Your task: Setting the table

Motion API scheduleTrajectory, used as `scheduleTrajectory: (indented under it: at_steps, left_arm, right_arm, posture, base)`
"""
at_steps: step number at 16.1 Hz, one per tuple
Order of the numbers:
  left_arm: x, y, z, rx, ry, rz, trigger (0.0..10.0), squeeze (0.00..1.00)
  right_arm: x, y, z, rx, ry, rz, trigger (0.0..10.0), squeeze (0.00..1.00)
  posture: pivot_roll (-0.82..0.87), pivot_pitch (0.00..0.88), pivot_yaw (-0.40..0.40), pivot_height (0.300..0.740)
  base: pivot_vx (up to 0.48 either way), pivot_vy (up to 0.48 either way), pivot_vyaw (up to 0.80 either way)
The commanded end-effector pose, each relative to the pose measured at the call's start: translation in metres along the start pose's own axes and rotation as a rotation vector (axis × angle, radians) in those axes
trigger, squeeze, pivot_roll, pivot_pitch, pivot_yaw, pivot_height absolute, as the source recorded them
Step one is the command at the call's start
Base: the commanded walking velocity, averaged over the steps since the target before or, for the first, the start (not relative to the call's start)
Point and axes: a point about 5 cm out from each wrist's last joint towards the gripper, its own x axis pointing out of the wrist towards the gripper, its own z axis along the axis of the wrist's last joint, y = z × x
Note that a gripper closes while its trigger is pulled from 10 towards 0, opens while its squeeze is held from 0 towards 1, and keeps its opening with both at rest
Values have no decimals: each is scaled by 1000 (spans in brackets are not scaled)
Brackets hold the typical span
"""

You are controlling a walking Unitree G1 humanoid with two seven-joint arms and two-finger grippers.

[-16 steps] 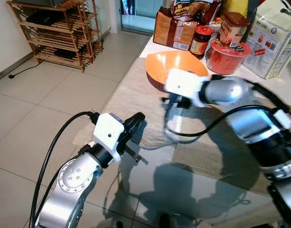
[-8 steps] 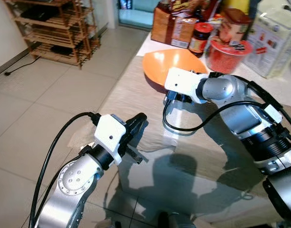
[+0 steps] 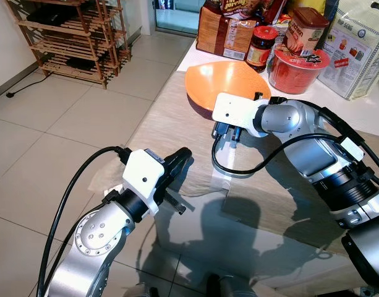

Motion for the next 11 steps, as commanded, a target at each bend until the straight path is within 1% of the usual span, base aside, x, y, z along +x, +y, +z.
scheduleTrajectory:
  at_steps: [1, 5, 11]
  left_arm:
    - [-1, -3, 2, 4, 1, -11, 10000, 0]
    - [-1, -4, 2, 5, 5, -11, 10000, 0]
    - [-1, -4, 2, 7, 8, -12, 10000, 0]
  right_arm:
    - [1, 1, 0, -10, -1, 5, 0, 0]
    - [2, 3, 3, -5, -15, 9, 0, 0]
    - [1, 1, 4, -1, -23, -12, 0, 0]
  posture:
    - [-42, 124, -22, 740]
    - [-43, 125, -22, 740]
    - [-43, 126, -21, 740]
  base:
    - [0, 0, 0]
    - [0, 0, 0]
    - [0, 0, 0]
